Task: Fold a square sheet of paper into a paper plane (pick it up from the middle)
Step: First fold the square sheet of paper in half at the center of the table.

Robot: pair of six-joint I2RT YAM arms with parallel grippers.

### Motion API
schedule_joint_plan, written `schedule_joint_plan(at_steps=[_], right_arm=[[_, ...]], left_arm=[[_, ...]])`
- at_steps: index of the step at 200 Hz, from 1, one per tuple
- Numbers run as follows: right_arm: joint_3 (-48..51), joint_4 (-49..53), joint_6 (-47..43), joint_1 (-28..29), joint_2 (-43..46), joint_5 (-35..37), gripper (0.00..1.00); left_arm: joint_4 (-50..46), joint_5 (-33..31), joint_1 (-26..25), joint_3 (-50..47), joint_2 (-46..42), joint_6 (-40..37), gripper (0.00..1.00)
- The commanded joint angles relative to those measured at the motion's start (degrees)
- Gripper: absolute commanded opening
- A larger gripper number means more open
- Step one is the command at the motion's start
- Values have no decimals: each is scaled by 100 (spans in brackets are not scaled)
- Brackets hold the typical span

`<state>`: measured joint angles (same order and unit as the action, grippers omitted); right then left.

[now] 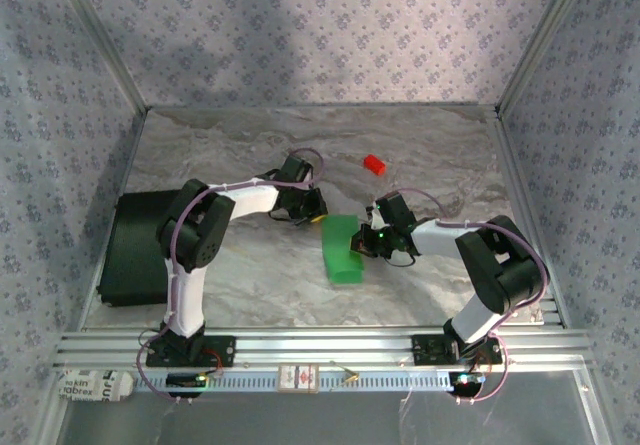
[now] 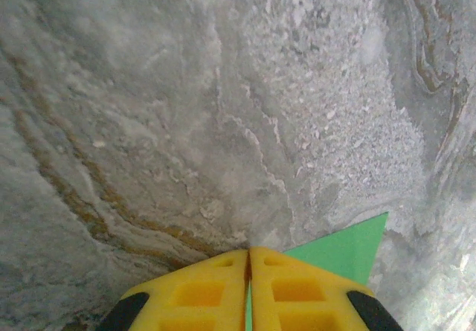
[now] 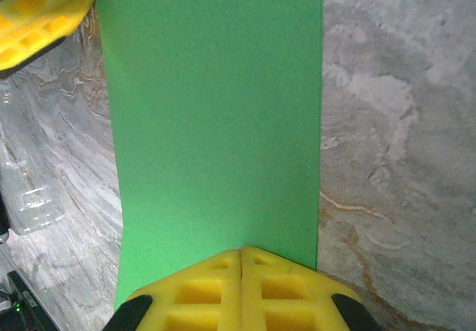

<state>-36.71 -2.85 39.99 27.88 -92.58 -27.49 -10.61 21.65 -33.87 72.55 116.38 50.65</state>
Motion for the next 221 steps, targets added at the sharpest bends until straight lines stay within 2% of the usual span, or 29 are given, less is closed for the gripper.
schedule_joint_plan(at_steps=[1, 52, 102, 140, 173, 221], right_arm=[[308, 867, -65, -38, -300, 525, 0], [336, 820, 30, -40, -278, 621, 0], [244, 733, 281, -24, -257, 835, 0], [171, 749, 292, -7, -240, 835, 0], [196, 761, 275, 9, -253, 826, 0], [234, 748, 278, 32, -275, 824, 0]], left_arm=[[-363, -541, 75, 257, 215, -23, 10], [-600, -485, -58, 395, -54, -323, 12], [-678, -596, -239, 65, -810, -520, 14], [-166, 218, -446, -566, -1350, -391, 14], [276, 1046, -680, -1007, -1348, -138, 12], [804, 1333, -781, -1561, -1114, 48, 11]])
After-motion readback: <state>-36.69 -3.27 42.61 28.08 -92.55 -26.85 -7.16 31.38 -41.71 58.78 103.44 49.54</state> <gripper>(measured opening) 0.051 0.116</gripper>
